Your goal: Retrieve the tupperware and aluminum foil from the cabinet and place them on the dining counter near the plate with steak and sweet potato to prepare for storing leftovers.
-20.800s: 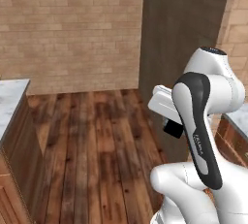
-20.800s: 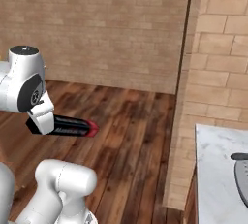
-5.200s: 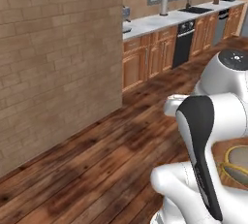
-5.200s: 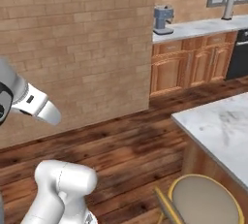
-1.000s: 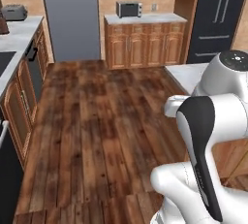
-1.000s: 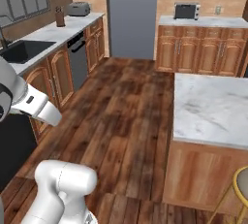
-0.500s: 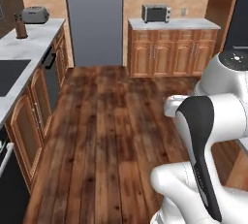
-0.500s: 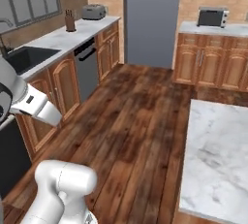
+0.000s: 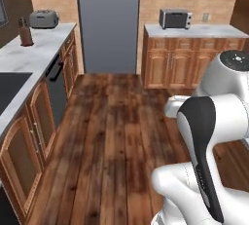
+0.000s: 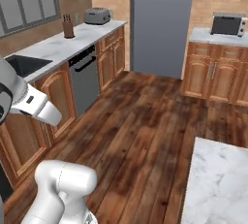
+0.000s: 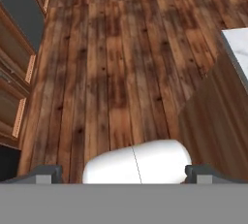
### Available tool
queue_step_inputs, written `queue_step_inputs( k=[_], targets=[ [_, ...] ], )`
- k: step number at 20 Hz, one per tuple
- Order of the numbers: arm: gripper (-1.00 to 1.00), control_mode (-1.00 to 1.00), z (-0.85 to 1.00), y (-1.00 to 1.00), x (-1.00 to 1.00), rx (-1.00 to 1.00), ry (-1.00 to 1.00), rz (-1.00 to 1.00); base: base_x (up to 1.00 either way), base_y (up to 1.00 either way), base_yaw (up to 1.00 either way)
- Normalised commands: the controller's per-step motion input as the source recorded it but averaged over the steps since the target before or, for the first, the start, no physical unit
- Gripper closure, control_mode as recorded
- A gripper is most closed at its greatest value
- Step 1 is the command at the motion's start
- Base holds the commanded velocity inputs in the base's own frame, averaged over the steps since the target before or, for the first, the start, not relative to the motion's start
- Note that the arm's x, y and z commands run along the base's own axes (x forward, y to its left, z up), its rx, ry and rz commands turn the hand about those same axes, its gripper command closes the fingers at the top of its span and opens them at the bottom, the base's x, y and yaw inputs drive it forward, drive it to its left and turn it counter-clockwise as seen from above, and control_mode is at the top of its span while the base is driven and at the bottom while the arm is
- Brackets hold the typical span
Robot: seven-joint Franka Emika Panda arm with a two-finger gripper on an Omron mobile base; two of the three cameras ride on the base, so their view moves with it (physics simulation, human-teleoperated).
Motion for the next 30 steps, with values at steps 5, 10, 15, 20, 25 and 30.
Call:
queue_step_inputs(
  k=[5,10,15,20,25,30],
  targets=[
    [-1.0,1.0,0.0,0.0,0.0,0.0,0.0,0.0,1.0,-0.37,0.1],
    [-1.0,1.0,0.0,0.0,0.0,0.0,0.0,0.0,1.0,-0.35,0.12],
    [-1.0,1.0,0.0,0.0,0.0,0.0,0.0,0.0,1.0,-0.38,0.13],
    [-1.0,1.0,0.0,0.0,0.0,0.0,0.0,0.0,1.0,-0.52,0.17],
    [-1.0,1.0,0.0,0.0,0.0,0.0,0.0,0.0,1.0,-0.51,0.19],
    [-1.0,1.0,0.0,0.0,0.0,0.0,0.0,0.0,1.0,-0.59,0.22]
  ],
)
